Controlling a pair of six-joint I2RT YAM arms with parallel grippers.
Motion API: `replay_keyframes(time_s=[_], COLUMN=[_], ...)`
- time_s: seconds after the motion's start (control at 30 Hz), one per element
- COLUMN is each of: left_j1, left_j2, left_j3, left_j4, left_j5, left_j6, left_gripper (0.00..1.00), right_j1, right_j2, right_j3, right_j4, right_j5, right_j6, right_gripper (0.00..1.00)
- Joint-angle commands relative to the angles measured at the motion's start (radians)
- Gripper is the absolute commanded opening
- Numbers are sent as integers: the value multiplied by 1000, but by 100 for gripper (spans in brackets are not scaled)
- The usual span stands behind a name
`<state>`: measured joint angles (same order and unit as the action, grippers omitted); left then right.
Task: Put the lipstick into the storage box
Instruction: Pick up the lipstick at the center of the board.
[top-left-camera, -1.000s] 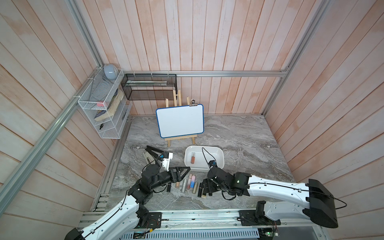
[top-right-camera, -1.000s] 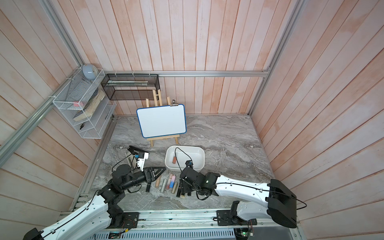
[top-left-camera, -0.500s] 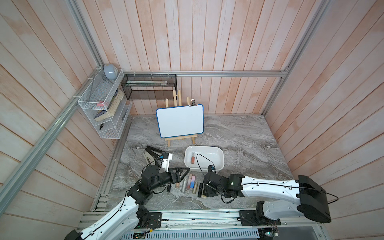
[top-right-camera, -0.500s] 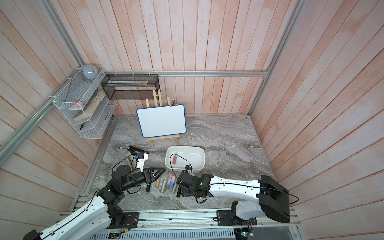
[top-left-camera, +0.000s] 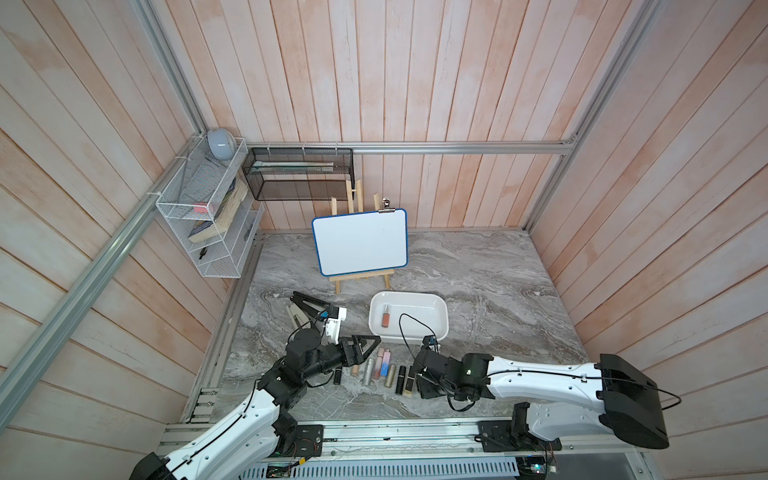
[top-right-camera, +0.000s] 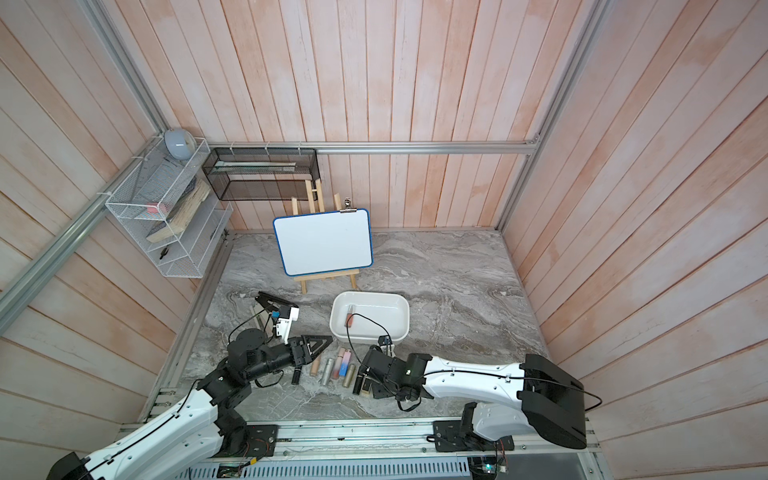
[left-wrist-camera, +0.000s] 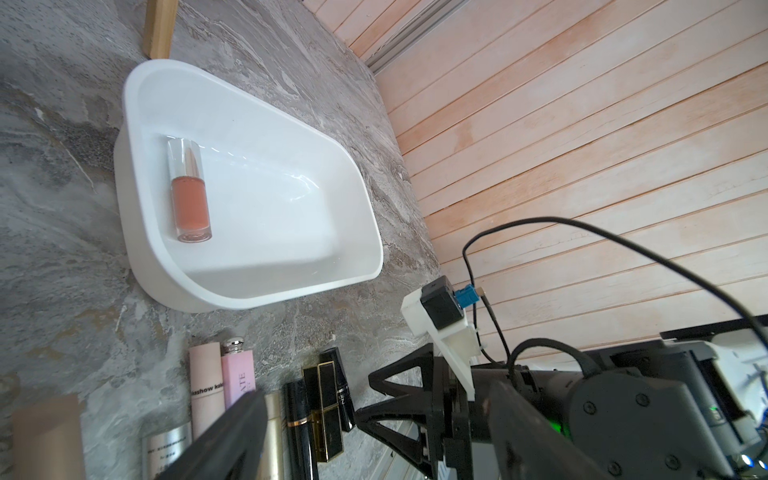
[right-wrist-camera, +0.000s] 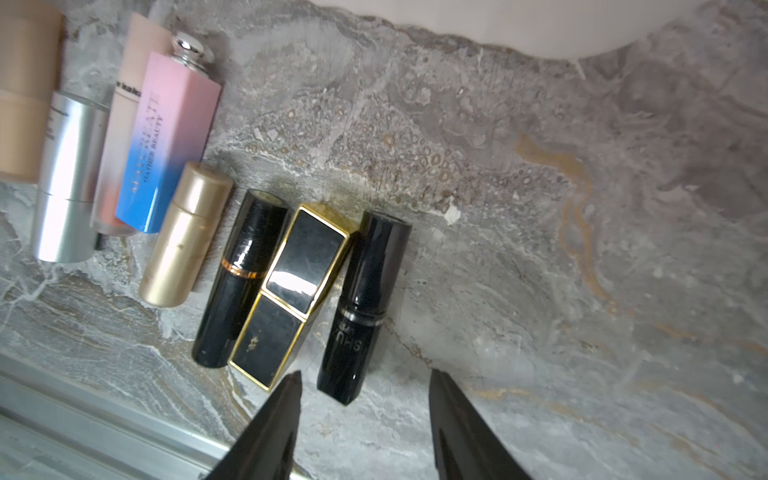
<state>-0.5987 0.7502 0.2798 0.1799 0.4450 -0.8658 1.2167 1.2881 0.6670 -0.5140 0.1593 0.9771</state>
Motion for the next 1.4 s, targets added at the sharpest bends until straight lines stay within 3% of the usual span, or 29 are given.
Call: replay_keyframes(time_s=[0.0,0.6,1.37], left_j1=[-4,-4,-4], left_j2=[1,-15,3], left_j3=[-7,1,7], left_j4=[18,-19,-17], left_j5=[-3,-9,-12], left_j6=[-2,19,19], left_gripper=[89,89,89], right_j1=[5,0,-13], right_j2=[23,150,189], right_j3=[-7,47,44], right_j4=[10,7,-16], right_j5=[5,15,31], right_j6=[9,-32,-31], right_gripper=[53,51,34])
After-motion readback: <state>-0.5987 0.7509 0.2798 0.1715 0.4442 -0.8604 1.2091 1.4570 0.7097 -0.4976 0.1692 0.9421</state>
